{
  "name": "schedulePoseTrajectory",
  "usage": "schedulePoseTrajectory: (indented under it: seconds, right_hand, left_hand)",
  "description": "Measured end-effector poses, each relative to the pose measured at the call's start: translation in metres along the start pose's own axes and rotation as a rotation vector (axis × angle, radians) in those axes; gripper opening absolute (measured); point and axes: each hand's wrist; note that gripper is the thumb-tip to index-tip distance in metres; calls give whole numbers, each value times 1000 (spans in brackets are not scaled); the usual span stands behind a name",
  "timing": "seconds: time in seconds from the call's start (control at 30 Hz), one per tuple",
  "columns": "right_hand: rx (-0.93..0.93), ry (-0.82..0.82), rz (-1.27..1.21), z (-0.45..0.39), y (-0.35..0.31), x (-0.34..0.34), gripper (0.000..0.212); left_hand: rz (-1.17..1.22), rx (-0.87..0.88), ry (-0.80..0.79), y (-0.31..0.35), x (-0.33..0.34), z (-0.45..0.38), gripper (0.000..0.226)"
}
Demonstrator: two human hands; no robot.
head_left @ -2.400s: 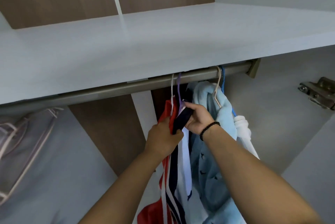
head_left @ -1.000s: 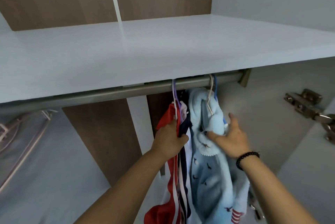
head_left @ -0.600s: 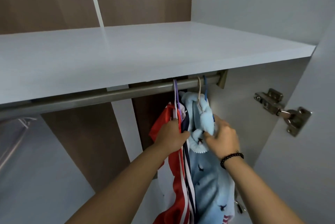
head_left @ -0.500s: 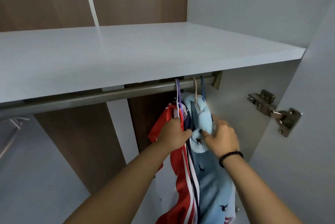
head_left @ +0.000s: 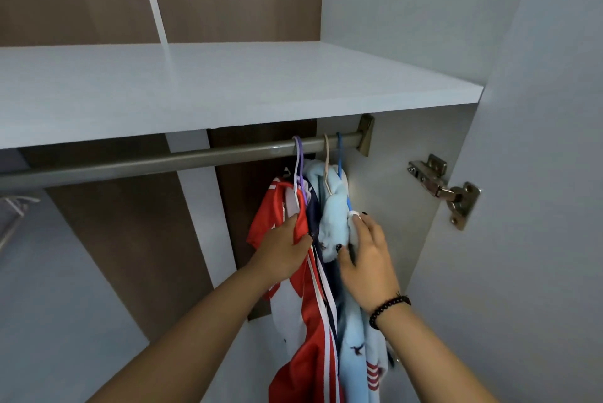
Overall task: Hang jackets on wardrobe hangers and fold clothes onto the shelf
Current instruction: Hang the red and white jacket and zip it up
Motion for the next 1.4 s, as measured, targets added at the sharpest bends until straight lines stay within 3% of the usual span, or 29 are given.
schedulePoseTrajectory:
  seconds: [0.13,0.33,0.53,0.7,0.93,1.17,1.4]
  right_hand:
    - [-76,-29,40,7,-1,4,59]
    - [-192,-92,42,29,-16,11,53]
    - [-189,-268,170,58,-32,0,70]
    - [-101,-377,333,97,-42,-16,73]
    - [71,-347,411,189,-62,-35,84]
    - [276,-314,428,309,-76,-68,84]
    - [526,-309,462,416,-63,-104,84]
  left_hand:
    - [-44,-80,-42,-3,-8,31,55]
    - [-153,-86,-68,-1,-21,79,46]
    - [-369,-141,-78,-3,-39,115,58]
    - [-441,-61,-144,7,-49,146,61]
    - [-448,-18,-319,0,-46,221,67]
    - [-378,81,-480,-7,-22,303,46]
    - [-416,193,-644,16,31,362,59]
Point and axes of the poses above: each hand's wrist, its own z-axis away from the middle knuckle, its own x-axis out of the palm, y = z × x, and after that the axes turned 14 degrees about z, right-handed
